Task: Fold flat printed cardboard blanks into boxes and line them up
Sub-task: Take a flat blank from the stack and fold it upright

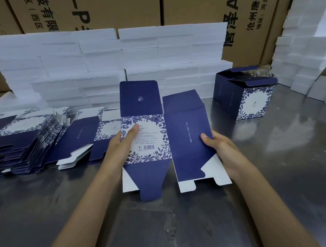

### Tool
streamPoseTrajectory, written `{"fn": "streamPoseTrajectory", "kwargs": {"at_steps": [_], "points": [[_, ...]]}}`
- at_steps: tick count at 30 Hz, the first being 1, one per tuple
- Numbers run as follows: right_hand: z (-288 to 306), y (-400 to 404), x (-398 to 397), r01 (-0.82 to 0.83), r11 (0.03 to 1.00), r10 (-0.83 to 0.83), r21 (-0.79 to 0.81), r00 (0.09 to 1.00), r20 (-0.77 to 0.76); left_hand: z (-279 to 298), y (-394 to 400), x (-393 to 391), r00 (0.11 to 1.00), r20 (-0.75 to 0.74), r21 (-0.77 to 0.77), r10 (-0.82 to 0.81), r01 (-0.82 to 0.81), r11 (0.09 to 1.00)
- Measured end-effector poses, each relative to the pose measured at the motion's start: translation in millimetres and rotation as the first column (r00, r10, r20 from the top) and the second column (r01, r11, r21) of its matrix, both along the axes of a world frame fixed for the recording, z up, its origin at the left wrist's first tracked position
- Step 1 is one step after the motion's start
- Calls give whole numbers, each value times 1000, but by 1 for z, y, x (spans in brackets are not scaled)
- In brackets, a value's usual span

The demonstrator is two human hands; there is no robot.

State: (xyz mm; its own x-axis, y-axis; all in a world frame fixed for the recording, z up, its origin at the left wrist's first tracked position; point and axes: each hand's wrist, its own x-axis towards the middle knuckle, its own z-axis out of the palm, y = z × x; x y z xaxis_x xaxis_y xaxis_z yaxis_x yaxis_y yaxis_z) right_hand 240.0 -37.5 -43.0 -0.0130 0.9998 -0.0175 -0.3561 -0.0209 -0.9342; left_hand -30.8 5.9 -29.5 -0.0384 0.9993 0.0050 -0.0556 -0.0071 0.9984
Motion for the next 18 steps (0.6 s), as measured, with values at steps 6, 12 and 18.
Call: {"fn": "streamPoseTrajectory", "kwargs": {"at_steps": [6,12,18], "points": [[1,2,3,33,999,-35,-29,996,-77,-3,-3,5,978,-207,99,4,16,995],[-2,1,2,-20,999,22,-31,999,50,-3,-2,3,985,-158,98,62,-47,994],[-1,2,0,-1,1000,1,-18,999,37,-3,-2,7,972,-221,159,78,-43,986]]}}
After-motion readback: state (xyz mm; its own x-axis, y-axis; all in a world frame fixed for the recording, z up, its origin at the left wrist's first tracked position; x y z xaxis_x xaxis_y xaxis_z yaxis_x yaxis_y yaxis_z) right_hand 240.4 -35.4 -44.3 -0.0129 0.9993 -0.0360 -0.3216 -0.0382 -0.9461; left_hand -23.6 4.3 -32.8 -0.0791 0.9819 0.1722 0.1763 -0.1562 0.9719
